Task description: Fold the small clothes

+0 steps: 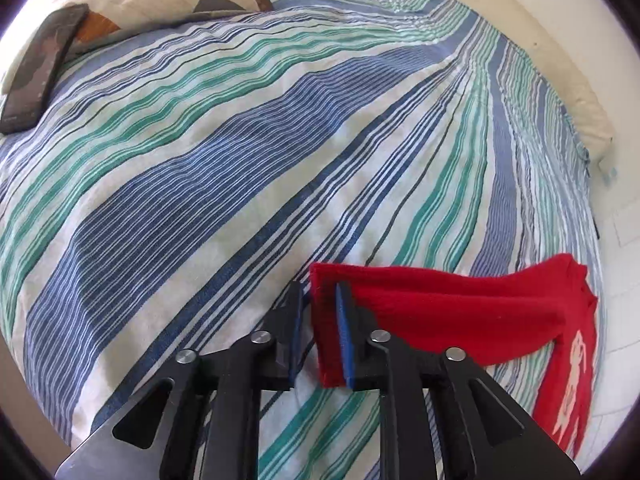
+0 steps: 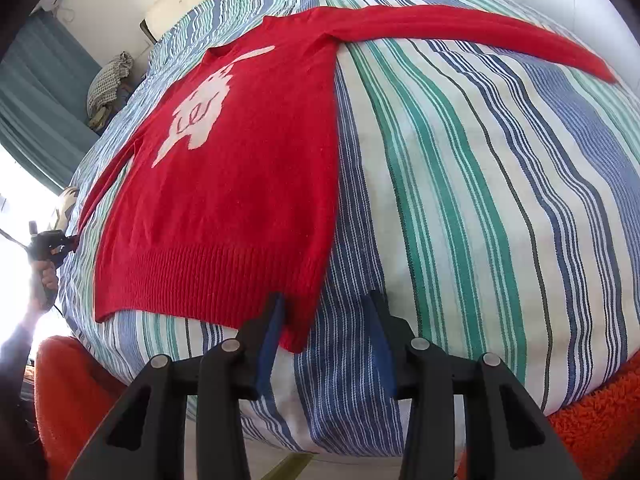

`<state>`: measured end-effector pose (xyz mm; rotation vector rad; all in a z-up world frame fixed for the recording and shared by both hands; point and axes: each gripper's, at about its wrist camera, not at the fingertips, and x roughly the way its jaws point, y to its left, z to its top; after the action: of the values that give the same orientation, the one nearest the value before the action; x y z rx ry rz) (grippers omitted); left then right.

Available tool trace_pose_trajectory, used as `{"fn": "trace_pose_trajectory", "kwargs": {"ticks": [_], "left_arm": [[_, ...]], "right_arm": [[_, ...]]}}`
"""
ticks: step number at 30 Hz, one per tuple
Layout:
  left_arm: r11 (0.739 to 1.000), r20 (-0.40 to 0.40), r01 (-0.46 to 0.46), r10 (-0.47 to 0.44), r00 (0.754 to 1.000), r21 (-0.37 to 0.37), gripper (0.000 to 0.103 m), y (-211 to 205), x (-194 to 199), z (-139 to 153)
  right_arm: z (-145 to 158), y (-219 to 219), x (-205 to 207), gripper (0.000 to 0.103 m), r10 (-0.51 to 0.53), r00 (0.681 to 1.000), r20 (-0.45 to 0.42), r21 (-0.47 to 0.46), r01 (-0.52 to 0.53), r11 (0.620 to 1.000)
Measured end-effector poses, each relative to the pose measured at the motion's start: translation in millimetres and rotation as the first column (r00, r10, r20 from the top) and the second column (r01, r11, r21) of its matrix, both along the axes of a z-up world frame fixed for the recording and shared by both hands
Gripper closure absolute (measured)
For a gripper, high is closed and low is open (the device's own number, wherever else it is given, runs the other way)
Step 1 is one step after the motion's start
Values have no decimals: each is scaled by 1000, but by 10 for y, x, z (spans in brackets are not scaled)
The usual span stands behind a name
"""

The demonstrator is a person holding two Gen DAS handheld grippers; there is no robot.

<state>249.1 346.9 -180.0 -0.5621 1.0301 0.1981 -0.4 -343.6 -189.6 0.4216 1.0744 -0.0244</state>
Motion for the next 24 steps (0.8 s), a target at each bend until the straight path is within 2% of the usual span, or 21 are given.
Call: {"fn": "trace_pose_trajectory", "kwargs": {"ticks": [3,5,7,9,11,12,14,16,17,19,21,22,23,24], "left_arm": [[999,52,-32,34,998,-33,76,33,-247,147],[998,80,-5,11,997,-69,76,-41,-351,227],[984,78,47,-34,996,-169,76,-174,-362,214],[959,72,83,-66,995,-271,76,-371,-298,151],[941,82,78,-54,995,-328,71,-572,-240,109],[941,88,68,-41,995,-331,67,-676,-217,111],[965,118,72,-43,992,-251,67,-937,-222,216],[992,172,106,-93,981,-71,63,-1269,-274,398],[992,195,127,-130,972,25,60,-1428,-294,475],[962,225,194,-235,946,190,45,-1748,-334,579],[908,202,280,-351,914,311,44,-1984,-313,587],[884,179,313,-390,903,347,44,-2064,-298,556],[874,158,332,-406,900,354,44,-2086,-275,515],[883,144,334,-397,907,329,44,-2050,-263,472]], "right_arm": [[-7,8,4,59,3,1000,1,-1,-3,1000],[-16,24,16,57,7,1000,2,-4,-7,1000],[-17,46,31,54,12,1000,3,-10,-12,1000],[-16,67,40,52,17,1000,5,-17,-17,1000],[-17,78,40,50,20,1000,7,-19,-20,1000],[-14,78,38,50,21,1000,8,-21,-21,1000],[-6,69,28,50,22,1000,10,-15,-22,1000],[-5,56,16,50,21,1000,13,-7,-21,1000],[-6,55,13,50,21,1000,14,-7,-21,1000],[-9,66,19,50,23,1000,12,-13,-23,1000],[-9,78,29,50,25,1000,10,-20,-24,1000],[-9,79,30,49,24,1000,11,-19,-24,1000],[-9,77,33,49,24,1000,11,-16,-23,1000],[-11,73,36,49,23,1000,12,-13,-22,1000]]}}
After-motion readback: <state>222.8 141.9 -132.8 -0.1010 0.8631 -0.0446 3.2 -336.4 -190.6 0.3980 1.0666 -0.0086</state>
